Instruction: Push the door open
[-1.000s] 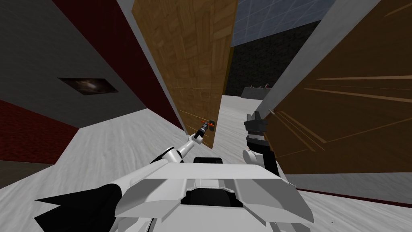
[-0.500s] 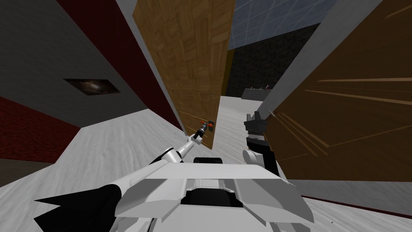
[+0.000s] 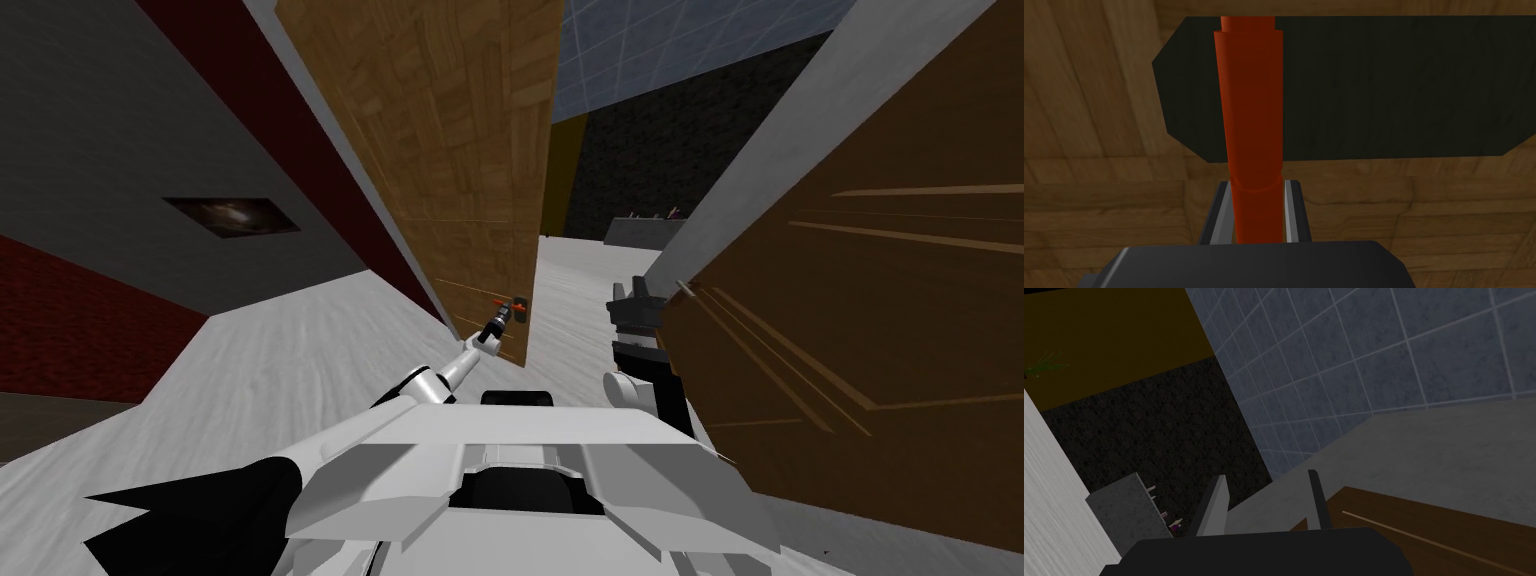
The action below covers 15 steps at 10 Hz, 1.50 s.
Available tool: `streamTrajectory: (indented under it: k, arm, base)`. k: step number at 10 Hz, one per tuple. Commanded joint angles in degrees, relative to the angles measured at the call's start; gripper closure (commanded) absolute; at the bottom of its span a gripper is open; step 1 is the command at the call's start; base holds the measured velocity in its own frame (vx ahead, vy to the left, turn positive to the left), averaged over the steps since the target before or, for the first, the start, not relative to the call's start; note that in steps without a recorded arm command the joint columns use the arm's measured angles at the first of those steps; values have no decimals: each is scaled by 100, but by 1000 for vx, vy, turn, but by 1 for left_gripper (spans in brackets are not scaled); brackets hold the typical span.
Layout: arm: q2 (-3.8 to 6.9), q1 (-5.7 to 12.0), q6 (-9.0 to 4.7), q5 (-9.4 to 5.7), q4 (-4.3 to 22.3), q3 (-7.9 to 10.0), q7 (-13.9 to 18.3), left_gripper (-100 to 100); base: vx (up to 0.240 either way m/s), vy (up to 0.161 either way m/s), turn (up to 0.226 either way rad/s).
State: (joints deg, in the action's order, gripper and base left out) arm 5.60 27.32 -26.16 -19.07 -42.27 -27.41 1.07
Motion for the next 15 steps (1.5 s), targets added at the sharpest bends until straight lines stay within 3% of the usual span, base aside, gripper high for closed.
streamTrajectory:
  k: [1, 6, 10, 15]
  arm:
    - [54, 77, -51, -15, 116, 131, -6, 100]
    - [115, 101, -69, -39, 255, 578, -133, 100]
    - [137, 111, -76, -49, 307, 747, -181, 100]
    - [190, 133, -93, -71, 435, 1156, -298, 100]
  base:
    - [128, -141, 46]
    - [140, -161, 64]
    - [88, -108, 37]
    - [113, -151, 72]
